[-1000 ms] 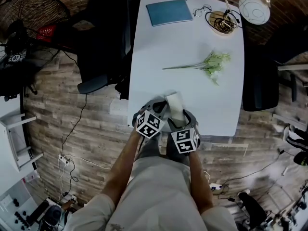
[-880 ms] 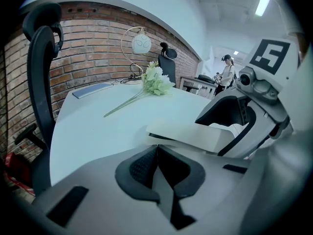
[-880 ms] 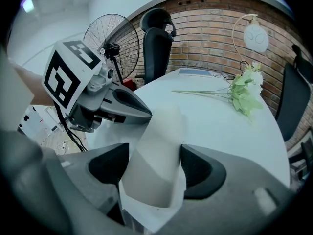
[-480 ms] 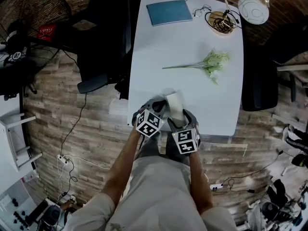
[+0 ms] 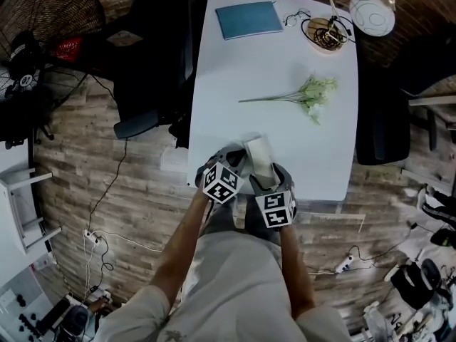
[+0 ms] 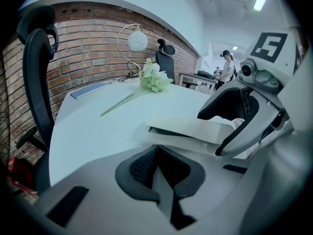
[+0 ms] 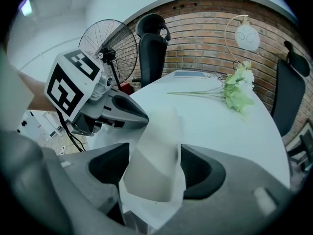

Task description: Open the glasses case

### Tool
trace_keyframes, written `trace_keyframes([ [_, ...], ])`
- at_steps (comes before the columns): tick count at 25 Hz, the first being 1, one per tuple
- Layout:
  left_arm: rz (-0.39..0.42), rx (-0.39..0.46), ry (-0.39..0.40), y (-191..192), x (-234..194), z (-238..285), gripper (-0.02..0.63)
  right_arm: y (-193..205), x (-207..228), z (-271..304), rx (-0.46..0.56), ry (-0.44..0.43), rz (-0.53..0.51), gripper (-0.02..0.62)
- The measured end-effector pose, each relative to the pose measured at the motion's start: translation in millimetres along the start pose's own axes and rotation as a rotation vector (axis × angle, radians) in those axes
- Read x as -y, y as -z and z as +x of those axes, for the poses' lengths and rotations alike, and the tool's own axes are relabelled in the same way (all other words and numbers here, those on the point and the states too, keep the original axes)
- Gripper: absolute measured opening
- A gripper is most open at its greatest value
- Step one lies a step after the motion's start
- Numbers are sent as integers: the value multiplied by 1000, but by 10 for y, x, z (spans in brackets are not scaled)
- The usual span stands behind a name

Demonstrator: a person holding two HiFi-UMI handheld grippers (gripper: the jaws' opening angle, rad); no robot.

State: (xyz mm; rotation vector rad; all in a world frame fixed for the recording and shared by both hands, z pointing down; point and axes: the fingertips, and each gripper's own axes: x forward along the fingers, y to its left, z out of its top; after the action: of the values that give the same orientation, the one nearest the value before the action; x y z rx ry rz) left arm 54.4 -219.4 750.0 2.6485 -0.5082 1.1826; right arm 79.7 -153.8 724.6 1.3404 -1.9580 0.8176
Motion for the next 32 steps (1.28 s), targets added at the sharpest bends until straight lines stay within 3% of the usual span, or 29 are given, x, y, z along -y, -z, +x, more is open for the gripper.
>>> trace_keyframes([
  [7,-12,-2,-8,3,-9,0,8,-24,95,-115,30,13,40,326],
  [14,-17,44,-9,-100,12,-37,8,-74,94,-217,79,19,67,241],
  [32,-9,40,17,-82,13,-25,8,-4,288,-340,110,86,138,155],
])
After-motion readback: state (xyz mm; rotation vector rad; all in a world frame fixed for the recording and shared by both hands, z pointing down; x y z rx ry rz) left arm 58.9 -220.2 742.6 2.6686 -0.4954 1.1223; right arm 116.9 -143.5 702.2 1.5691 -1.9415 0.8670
